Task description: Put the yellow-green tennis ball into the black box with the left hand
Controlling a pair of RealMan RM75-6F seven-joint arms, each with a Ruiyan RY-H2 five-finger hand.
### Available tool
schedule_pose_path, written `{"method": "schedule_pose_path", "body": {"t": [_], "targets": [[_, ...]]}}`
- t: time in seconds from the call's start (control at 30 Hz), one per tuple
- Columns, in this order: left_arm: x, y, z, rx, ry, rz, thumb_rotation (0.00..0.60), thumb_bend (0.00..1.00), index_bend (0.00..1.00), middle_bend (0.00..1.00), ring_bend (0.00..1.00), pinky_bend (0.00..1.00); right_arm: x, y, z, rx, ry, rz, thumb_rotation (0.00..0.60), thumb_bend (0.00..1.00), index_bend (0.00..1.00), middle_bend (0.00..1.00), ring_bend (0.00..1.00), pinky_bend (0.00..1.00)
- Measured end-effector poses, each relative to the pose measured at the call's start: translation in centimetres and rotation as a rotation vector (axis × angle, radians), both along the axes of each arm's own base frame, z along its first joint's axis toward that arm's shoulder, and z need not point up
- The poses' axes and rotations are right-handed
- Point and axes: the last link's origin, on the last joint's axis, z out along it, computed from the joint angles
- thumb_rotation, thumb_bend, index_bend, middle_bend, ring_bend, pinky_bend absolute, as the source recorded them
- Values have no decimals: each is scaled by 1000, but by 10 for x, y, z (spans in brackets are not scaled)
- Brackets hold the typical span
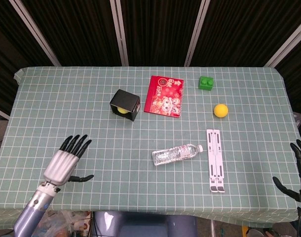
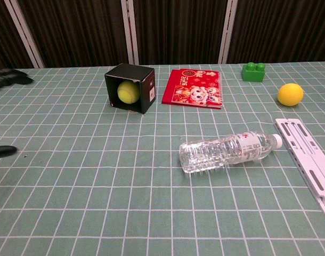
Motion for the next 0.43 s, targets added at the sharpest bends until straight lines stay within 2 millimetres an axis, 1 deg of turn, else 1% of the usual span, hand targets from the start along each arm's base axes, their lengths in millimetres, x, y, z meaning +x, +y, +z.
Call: {"method": "schedule_pose_path", "body": {"t": [0.07,0.17,0.3,0.43], "targets": [[-12,-22,13,57,-50,-4,190,1,0,0,0,48,0,-4,-1,-21,-26,15,600,235,0,0,0,0],[-29,-44,29,120,-98,-9,181,1,0,0,0,48,-3,-7,-2,-31,-29,9,600,236,0,0,0,0],[-36,-53,43,197,-121,-72,182,1,0,0,0,48,-7,-7,-5,26,17,-58,600,235,0,0,0,0],[-41,-57,49,226,-156,-124,182,1,0,0,0,48,-4,-9,-10,93,68,-109,600,235,0,0,0,0]]}}
